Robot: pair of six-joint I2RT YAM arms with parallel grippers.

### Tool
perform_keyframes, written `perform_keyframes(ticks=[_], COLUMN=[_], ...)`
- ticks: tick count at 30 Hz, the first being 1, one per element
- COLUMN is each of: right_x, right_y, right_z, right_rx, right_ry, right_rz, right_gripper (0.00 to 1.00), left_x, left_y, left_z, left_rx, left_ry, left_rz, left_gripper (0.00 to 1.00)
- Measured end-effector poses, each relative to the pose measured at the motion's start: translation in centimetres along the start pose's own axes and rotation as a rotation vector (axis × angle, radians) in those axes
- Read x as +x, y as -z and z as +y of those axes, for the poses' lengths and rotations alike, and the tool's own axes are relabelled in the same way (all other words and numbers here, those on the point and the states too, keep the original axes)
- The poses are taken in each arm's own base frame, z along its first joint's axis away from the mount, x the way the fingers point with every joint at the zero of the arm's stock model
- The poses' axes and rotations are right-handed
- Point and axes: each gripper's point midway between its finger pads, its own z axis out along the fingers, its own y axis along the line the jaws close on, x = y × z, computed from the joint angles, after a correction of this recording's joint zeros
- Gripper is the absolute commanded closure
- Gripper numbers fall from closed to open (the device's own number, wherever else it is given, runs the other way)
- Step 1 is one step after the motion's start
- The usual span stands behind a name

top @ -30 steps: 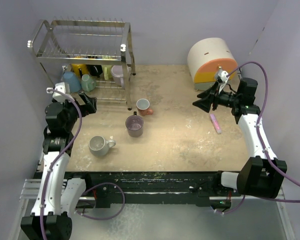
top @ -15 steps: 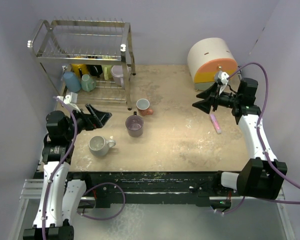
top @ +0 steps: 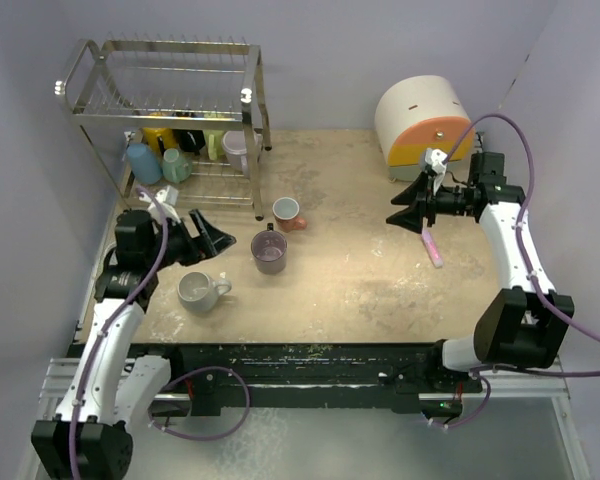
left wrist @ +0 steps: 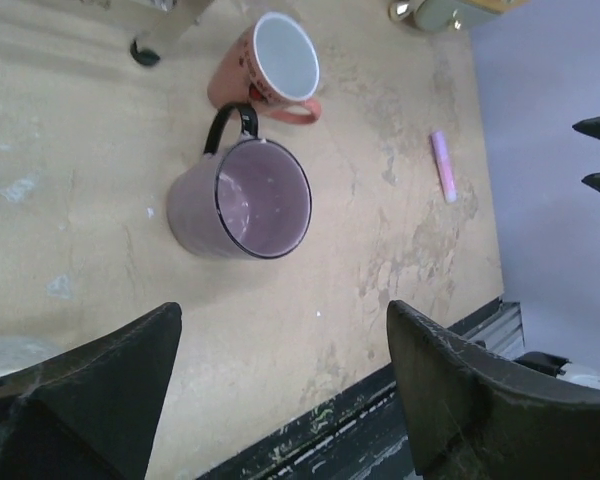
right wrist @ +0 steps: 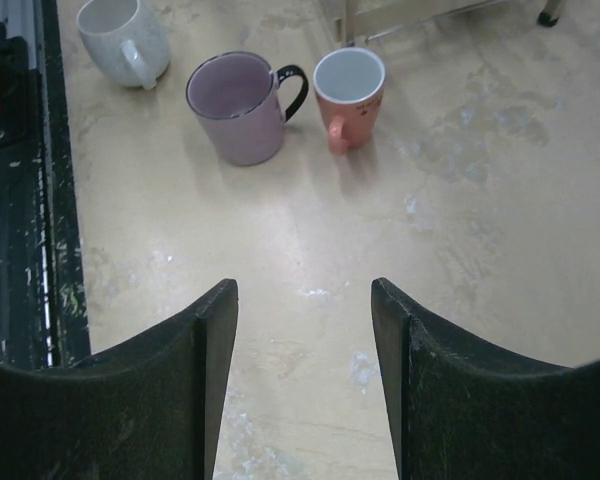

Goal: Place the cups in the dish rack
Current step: Pick up the cup at the center of the board.

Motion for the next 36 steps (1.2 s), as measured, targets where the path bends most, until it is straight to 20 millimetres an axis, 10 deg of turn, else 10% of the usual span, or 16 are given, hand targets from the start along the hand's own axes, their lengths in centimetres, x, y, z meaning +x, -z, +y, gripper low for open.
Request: perform_keyframes(ticks=[7,14,36], right_x=[3.1,3.5,4.5], right_y=[-0.4,-0.3,0.1], right_z=[1.0,0.8,-0.7], right_rx=[-0.063,-0.053,0.047], right_ry=[-0.077,-0.076,-0.063], right_rz=[0.049,0.071,0.133], right_gripper=[0.41,0.41,0.41], left_x=[2.9,0.5,4.0], left_y=[-4.0,-7.8,-14.9], left_z=[-1.4,3.2,7.1], left_rx=[-0.09,-0.365,-0.363], left_ry=[-0.092,-0.21,-0.316], left_rz=[0.174,0.192,0.321], left_gripper=[0.58,0.95,1.0])
